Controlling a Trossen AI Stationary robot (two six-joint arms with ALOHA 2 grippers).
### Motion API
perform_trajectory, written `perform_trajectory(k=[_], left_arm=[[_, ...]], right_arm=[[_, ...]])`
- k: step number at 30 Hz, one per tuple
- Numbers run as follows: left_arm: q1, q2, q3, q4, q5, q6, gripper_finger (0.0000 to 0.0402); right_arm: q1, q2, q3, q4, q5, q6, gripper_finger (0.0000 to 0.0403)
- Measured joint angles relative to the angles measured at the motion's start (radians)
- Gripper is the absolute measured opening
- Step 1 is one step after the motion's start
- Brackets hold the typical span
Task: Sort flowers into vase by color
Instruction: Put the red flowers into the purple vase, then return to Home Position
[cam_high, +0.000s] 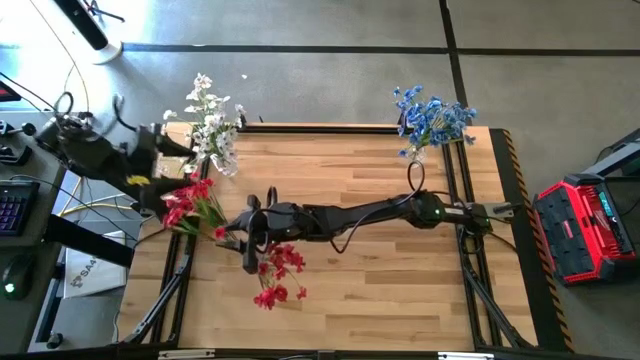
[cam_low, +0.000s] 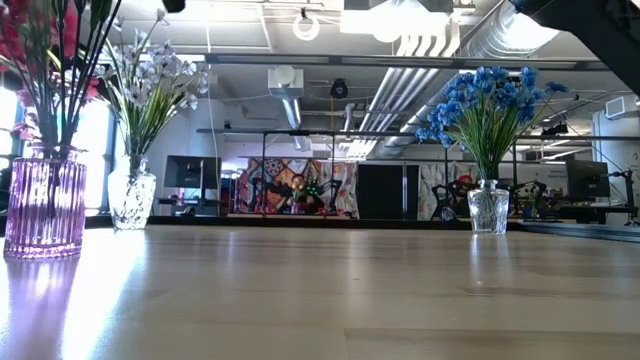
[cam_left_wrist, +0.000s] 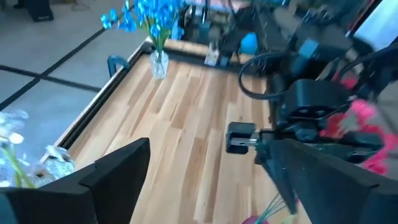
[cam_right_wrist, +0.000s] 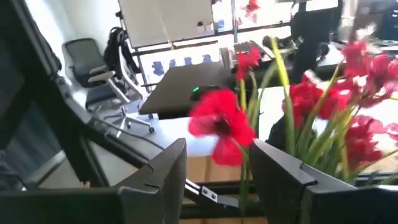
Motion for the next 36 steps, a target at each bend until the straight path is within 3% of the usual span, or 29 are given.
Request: perform_trajectory(k=[10, 16, 20, 27, 36], left_arm=[[0.0, -0.039, 0.144, -0.07, 0.011, -0.037, 0.0261], [0.0, -0.058, 0.143, -0.238, 0.082, -0.103, 0.0203], [0.002, -0.096, 0.129, -0.241, 0.121, -0.103, 0.0143], [0.062, -0.304, 0.018, -0.121, 0.21, 0.03, 0.001], [0.194, -0.619, -0.25, -0.021, 0.396, 0.03, 0.0003]], right_arm=[[-0.003, -0.084, 0.001, -0.148, 0.099, -0.005, 0.0115], [0.007, -0.169, 0.0, -0.212, 0.236, -0.06, 0.0058], [-0.005, -0.248, 0.002, -0.355, 0.245, -0.07, 0.0009], [-0.04, -0.354, 0.0, -0.615, 0.242, -0.041, 0.0002], [-0.062, -0.443, 0.0, -0.738, 0.198, -0.051, 0.0]])
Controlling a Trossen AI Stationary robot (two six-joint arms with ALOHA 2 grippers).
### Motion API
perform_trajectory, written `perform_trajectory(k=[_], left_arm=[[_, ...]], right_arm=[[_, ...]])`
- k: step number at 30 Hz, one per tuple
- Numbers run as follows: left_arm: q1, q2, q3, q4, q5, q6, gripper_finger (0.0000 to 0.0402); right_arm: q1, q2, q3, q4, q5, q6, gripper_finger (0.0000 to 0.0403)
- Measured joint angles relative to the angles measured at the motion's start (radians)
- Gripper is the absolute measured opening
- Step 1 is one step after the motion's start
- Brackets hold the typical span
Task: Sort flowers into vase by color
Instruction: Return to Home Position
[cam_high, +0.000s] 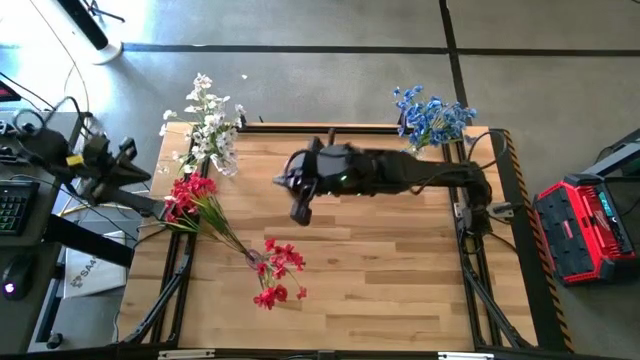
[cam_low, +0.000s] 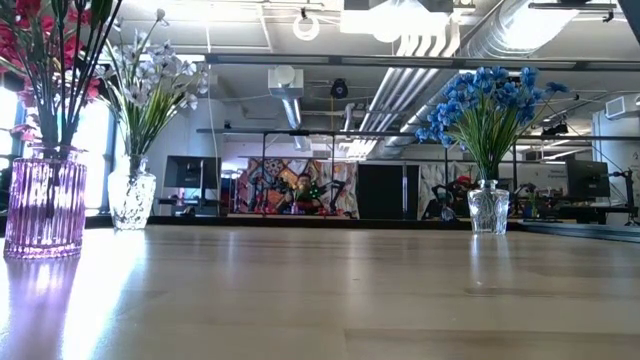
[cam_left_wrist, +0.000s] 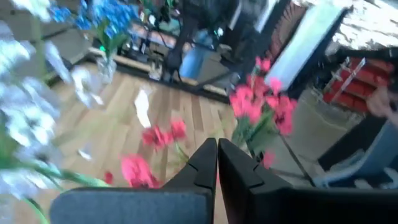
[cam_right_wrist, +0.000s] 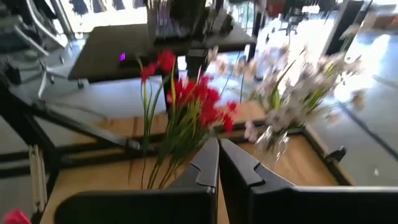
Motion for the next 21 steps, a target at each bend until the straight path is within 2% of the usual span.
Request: perform_trajectory(k=[5, 12, 16, 17, 21], left_arm=[[0.082, -0.057, -0.112, 0.014, 0.104, 0.044, 0.0001], [0.141, -0.056, -0.116, -0.013, 0.138, 0.071, 0.0001], [0.154, -0.059, -0.108, -0.076, 0.133, -0.06, 0.0001], [0.154, -0.058, -0.109, -0.109, 0.131, -0.07, 0.0001], [0.154, -0.053, -0.109, -0.182, 0.13, -0.115, 0.0]], right_arm=[[-0.015, -0.017, -0.001, -0.051, -0.014, -0.002, 0.0], [-0.034, -0.053, -0.002, -0.15, -0.024, 0.044, 0.0], [-0.026, -0.073, -0.002, -0.101, -0.024, 0.036, 0.0], [-0.02, -0.083, -0.002, -0.075, -0.005, 0.028, 0.0], [0.014, -0.108, 0.0, -0.111, 0.19, 0.024, 0.0]])
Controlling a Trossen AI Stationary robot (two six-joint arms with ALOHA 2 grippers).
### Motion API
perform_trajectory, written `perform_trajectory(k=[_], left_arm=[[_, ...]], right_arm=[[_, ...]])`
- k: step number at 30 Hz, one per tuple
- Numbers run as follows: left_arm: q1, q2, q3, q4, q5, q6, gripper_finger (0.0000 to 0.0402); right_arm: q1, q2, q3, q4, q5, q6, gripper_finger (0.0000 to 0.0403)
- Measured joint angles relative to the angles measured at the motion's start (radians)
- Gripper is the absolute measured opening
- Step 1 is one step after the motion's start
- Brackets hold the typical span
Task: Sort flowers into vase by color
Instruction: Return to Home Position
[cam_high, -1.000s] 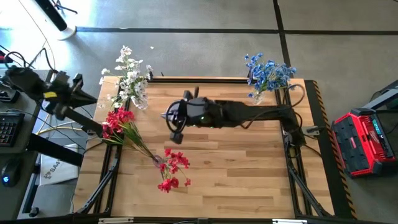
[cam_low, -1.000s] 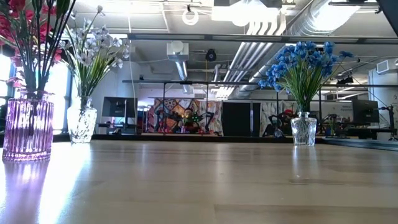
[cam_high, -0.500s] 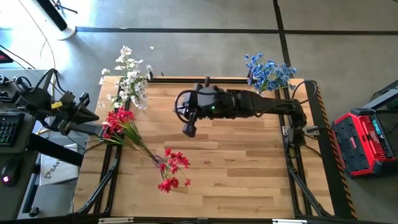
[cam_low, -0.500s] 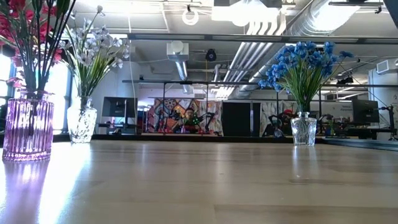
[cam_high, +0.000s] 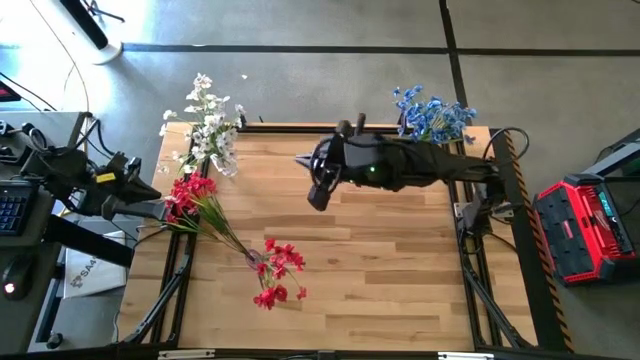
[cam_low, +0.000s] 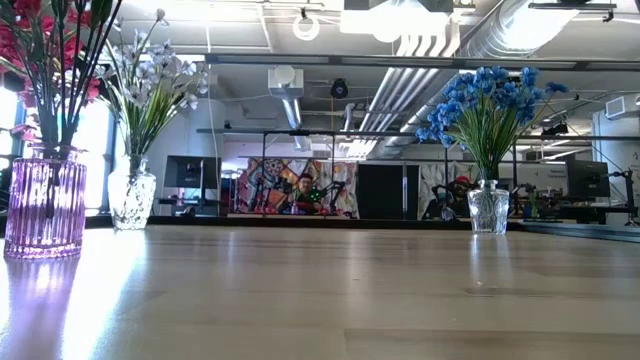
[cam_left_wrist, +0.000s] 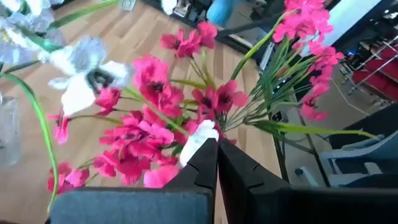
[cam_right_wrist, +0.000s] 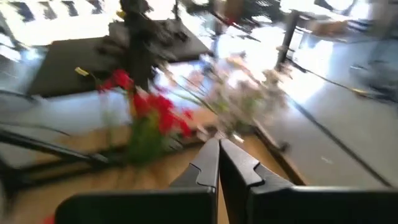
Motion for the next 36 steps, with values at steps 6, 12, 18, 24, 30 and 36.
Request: perform_trajectory(k=[6, 12, 18, 24, 30, 36], left_arm=[[0.029, 0.001, 0.012, 0.088, 0.001, 0.256, 0.0], [0.114, -0.042, 0.023, 0.126, 0.004, 0.52, 0.0], [0.176, -0.042, 0.05, 0.121, 0.115, 0.561, 0.0], [0.204, -0.042, 0.047, 0.116, 0.135, 0.609, 0.0], [0.203, -0.042, 0.045, 0.147, 0.173, 0.587, 0.0], [0.219, -0.042, -0.003, 0.185, 0.194, 0.564, 0.0]], right_arm=[[0.021, -0.006, -0.001, -0.162, 0.023, 0.063, 0.0], [0.028, -0.012, -0.001, -0.184, -0.031, 0.058, 0.0], [0.027, -0.08, -0.002, -0.078, -0.058, 0.003, 0.0], [0.037, -0.156, -0.001, 0.031, -0.088, -0.025, 0.0], [0.09, -0.196, 0.0, -0.142, 0.057, 0.038, 0.0], [0.136, -0.184, -0.001, -0.276, 0.172, 0.122, 0.0]])
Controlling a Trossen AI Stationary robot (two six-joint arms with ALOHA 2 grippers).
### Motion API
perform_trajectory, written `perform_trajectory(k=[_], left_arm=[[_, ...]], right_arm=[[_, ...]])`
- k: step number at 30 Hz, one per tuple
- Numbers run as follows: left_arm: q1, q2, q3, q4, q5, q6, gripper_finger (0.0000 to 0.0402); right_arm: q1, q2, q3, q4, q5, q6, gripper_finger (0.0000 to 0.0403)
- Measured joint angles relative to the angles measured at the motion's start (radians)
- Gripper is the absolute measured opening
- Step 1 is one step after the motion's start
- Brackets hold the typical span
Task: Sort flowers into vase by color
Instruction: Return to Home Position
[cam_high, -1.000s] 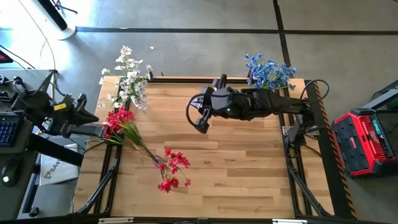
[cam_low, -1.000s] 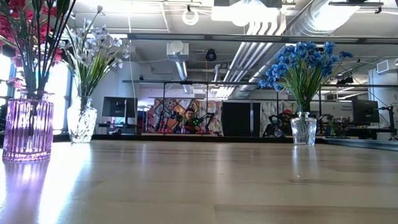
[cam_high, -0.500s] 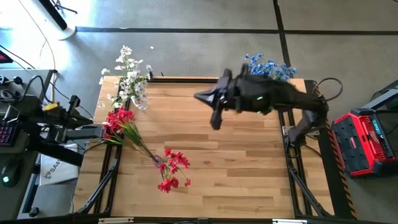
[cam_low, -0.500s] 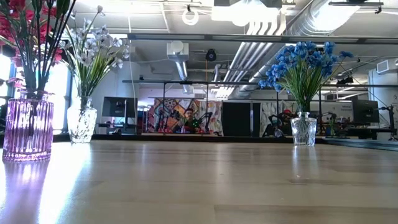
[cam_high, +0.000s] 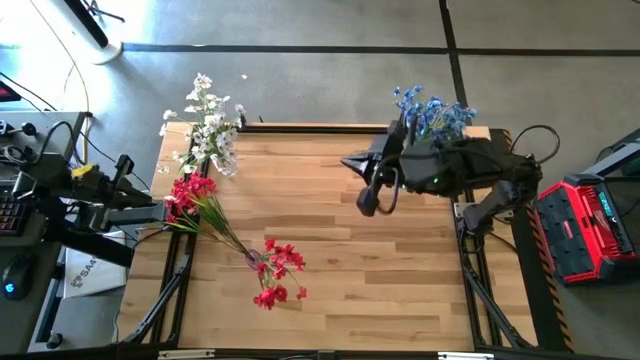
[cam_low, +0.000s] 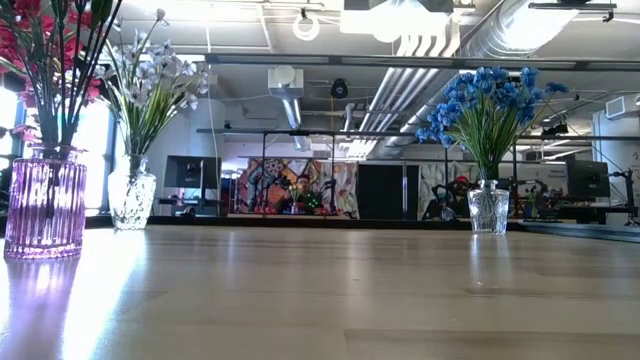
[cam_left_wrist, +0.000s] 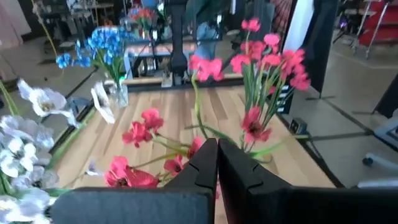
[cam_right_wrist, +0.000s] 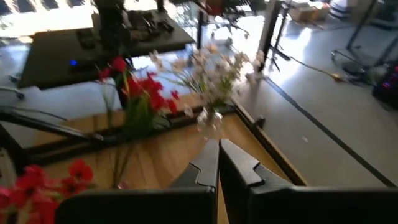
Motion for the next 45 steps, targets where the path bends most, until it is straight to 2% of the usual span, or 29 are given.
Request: perform_trajectory(k=[10, 17, 18, 21, 26, 30, 35, 42, 45], left_arm=[[0.009, 0.0, -0.073, 0.015, 0.044, 0.018, 0.0], [0.009, 0.0, -0.082, 0.035, 0.042, 0.056, 0.0], [0.009, 0.0, -0.086, 0.035, 0.04, 0.055, 0.0], [0.009, 0.0, -0.101, 0.036, 0.03, 0.05, 0.0], [0.009, -0.001, -0.115, 0.042, 0.017, 0.022, 0.0], [0.009, -0.001, -0.115, 0.048, 0.013, 0.019, 0.0], [0.009, -0.001, -0.114, 0.048, 0.021, 0.048, 0.0], [0.009, -0.001, -0.114, 0.048, 0.022, 0.019, 0.0], [0.015, -0.001, -0.114, 0.053, 0.009, 0.022, 0.0]], right_arm=[[0.083, -0.094, 0.0, -0.186, 0.201, 0.125, 0.0], [0.138, -0.149, -0.001, -0.519, 0.316, 0.387, 0.0], [0.144, -0.159, -0.008, -0.517, 0.325, 0.414, 0.0], [0.166, -0.235, -0.097, -0.466, 0.337, 0.391, 0.0], [0.199, -0.413, -0.371, -0.464, 0.394, 0.556, 0.0], [0.22, -0.556, -0.643, -0.263, 0.399, 0.584, 0.0], [0.222, -0.723, -0.969, 0.157, 0.386, 0.422, 0.0], [0.16, -0.88, -1.364, 0.763, 0.223, 0.17, 0.0], [0.109, -0.908, -1.493, 0.979, 0.102, 0.064, 0.0]])
